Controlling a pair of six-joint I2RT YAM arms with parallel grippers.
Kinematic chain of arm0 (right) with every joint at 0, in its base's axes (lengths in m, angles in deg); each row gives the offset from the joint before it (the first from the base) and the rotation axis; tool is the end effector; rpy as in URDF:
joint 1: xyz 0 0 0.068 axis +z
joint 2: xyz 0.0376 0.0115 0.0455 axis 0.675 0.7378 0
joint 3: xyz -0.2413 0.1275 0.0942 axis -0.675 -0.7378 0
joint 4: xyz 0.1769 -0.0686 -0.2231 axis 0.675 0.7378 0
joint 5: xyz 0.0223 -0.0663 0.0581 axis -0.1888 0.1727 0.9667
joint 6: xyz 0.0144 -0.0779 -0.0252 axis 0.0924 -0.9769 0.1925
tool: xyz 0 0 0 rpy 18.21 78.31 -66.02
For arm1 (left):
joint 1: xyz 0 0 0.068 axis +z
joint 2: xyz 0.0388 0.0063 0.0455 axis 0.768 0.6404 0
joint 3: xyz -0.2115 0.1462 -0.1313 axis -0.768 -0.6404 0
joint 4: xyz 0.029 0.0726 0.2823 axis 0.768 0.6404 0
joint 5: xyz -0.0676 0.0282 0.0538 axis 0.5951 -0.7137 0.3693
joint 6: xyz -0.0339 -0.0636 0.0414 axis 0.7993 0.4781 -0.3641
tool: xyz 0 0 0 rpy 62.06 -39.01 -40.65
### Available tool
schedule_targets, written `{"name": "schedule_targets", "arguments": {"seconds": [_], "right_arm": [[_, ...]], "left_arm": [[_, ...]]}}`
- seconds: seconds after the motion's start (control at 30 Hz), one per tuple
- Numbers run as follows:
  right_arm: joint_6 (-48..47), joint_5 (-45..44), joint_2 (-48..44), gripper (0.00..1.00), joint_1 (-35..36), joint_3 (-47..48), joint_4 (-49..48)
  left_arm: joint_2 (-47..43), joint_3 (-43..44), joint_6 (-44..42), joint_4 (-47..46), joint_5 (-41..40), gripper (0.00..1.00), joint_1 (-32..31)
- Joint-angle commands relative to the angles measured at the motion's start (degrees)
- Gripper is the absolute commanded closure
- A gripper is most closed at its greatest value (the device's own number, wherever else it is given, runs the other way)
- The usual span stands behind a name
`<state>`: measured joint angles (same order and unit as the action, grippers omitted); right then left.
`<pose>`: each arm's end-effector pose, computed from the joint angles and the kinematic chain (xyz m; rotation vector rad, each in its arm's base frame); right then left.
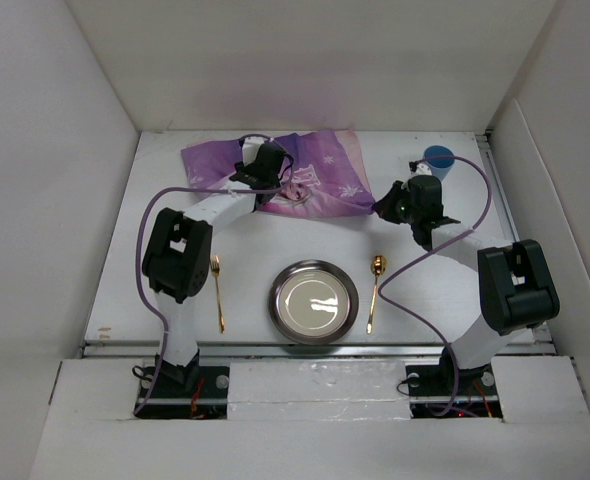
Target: Set the dinner table for one person
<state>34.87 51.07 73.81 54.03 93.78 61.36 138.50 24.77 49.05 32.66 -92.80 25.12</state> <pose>0.3985 0.0944 0.1790 0.1993 2.0735 0.6115 0.4721 -0.1858 0.2171 -0.3400 2.0823 -0.0794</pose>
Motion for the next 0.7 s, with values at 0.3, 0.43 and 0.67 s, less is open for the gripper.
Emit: {"name": "schedule_targets", "arguments": {"seconds": [0.3, 0.43, 0.67], "right_arm": [[-0.74, 1.71, -0.64, 1.0, -1.03, -0.69, -3.68], [-0.74, 1.71, -0.37, 1.0, -1.03, -0.78, -3.95], [-0.83, 1.89, 0.07, 1.0, -1.03, -0.69, -4.21]], "left_arm": [[11.66, 14.39, -9.67, 11.51, -12.99, 0.61, -0.34], [13.87, 16.95, -10.82, 12.84, -11.49, 0.61, -0.34], [13.42, 15.45, -13.63, 8.79, -7.36, 0.58, -0.34]]}}
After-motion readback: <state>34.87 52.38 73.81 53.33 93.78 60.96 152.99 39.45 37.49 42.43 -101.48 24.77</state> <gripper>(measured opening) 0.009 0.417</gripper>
